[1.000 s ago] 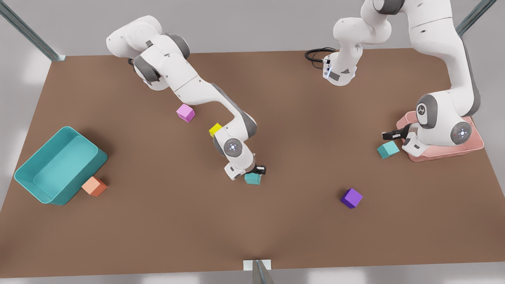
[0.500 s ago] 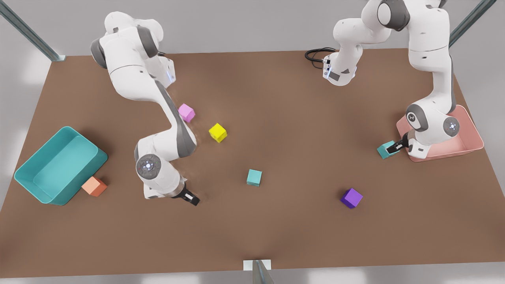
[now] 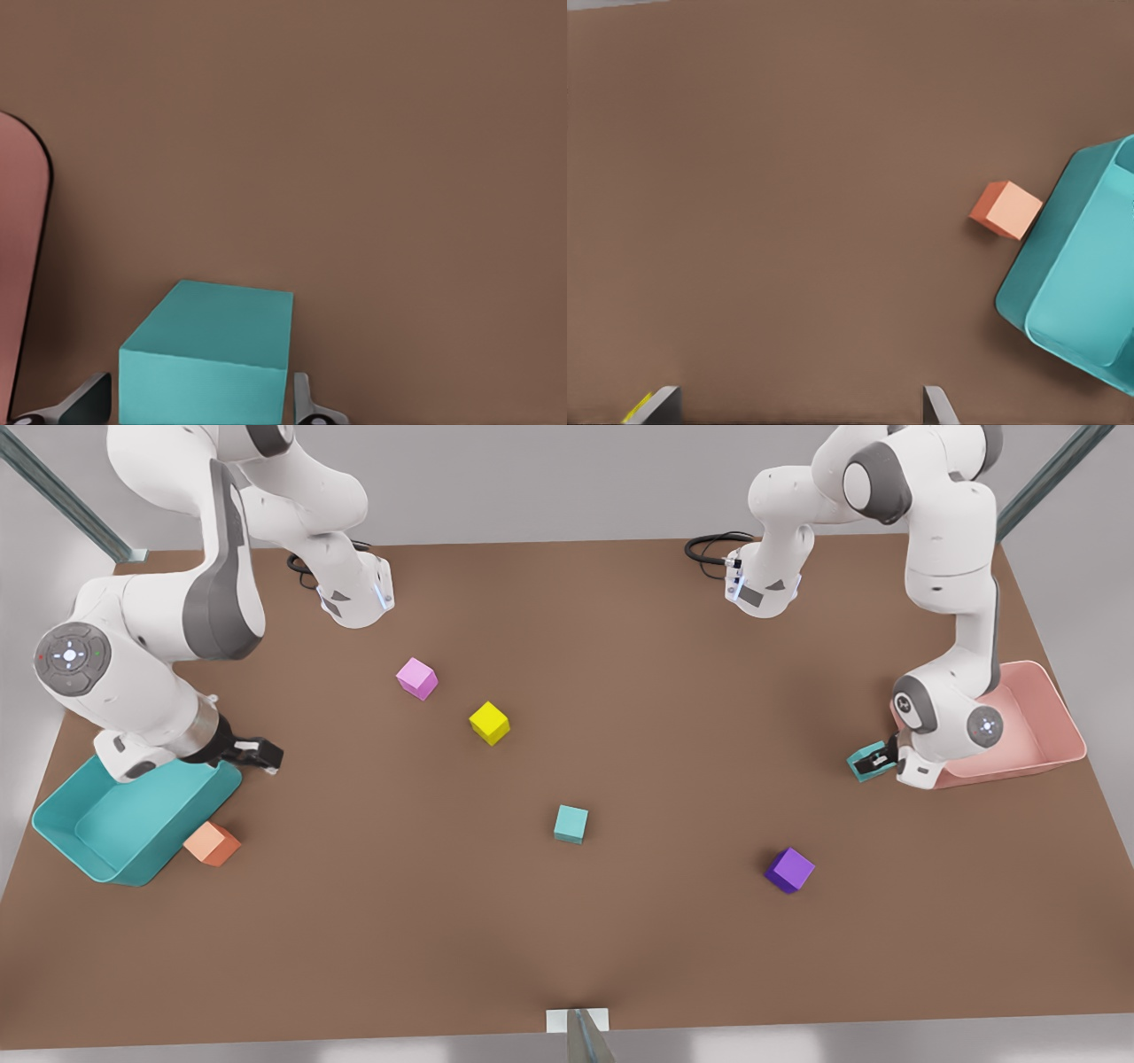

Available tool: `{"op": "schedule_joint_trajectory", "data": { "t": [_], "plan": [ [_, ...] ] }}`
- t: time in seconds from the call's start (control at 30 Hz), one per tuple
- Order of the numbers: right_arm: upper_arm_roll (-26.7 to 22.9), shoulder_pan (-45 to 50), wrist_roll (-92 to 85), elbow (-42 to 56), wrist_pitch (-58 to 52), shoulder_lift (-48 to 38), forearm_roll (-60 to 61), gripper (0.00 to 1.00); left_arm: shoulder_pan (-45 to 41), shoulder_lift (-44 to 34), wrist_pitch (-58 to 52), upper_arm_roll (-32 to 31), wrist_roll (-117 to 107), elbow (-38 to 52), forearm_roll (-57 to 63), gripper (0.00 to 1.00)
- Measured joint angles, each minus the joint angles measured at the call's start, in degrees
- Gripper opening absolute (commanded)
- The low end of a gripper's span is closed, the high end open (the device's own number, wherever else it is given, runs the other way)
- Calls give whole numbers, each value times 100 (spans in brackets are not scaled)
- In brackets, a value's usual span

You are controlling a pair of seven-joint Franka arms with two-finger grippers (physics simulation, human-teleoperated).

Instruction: Stack the two blue cubes on top of each other

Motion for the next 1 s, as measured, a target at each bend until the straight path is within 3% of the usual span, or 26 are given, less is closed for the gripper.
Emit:
{"op": "schedule_joint_trajectory", "data": {
  "t": [0.07,0.1,0.23,0.33,0.47,0.57,0.63,0.7,0.87,1.0],
  "plan": [
    [0,15,-144,28,-133,7,-166,100,0,30,10,-8,3,0,-39,66],
    [2,15,-210,30,-201,10,-225,100,-4,39,14,-13,-2,0,-43,62],
    [2,197,-443,43,-400,-2,-530,100,3,-36,29,-296,-40,20,-38,62],
    [-2,250,-587,49,-486,4,-669,100,-175,-548,-21,-450,-53,99,81,62],
    [-3,223,-746,50,-550,5,-736,100,-591,-836,-826,-587,-81,1317,533,63],
    [-3,220,-844,50,-576,5,-753,100,-790,-746,-1582,-1941,-401,2111,639,63],
    [-3,222,-900,50,-588,5,-759,100,-966,-316,-1916,-2874,-793,2696,682,63],
    [-3,226,-950,50,-596,5,-762,100,-1388,356,-2154,-3192,-1263,3449,713,63],
    [-3,218,-1055,50,-608,8,-757,100,-2136,1691,-2424,-3292,-2515,5001,801,63],
    [-3,219,-1119,50,-613,6,-736,100,-2383,2132,-2333,-3278,-3329,5368,833,63]
  ]
}}
